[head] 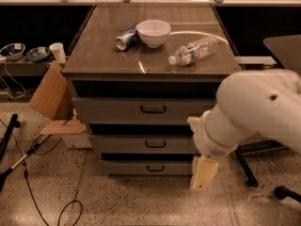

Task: Open middle drawer

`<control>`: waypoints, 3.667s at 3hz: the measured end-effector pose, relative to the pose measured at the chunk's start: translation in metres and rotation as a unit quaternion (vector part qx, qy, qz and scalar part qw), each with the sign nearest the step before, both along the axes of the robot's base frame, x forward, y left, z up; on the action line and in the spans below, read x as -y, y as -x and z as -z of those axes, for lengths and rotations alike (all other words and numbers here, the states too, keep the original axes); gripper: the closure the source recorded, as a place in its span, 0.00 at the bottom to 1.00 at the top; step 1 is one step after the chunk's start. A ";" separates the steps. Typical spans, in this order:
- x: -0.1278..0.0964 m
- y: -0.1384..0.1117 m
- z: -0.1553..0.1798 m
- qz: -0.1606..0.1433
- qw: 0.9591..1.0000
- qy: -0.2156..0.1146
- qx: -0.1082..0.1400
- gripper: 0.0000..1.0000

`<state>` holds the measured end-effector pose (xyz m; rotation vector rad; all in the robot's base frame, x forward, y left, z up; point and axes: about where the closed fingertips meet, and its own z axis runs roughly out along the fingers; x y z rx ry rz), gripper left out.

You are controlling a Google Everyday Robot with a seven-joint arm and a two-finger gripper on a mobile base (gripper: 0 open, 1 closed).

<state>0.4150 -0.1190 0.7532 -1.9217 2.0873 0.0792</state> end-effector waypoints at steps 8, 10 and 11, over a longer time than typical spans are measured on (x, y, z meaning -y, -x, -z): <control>-0.035 -0.117 0.280 0.038 0.998 0.014 -0.044 0.00; -0.029 -0.133 0.271 0.027 0.998 0.065 -0.005 0.00; -0.010 -0.149 0.264 0.042 0.996 0.078 0.020 0.00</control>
Offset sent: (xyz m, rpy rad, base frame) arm -0.0084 0.0951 -0.2053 0.0849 0.0770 0.1260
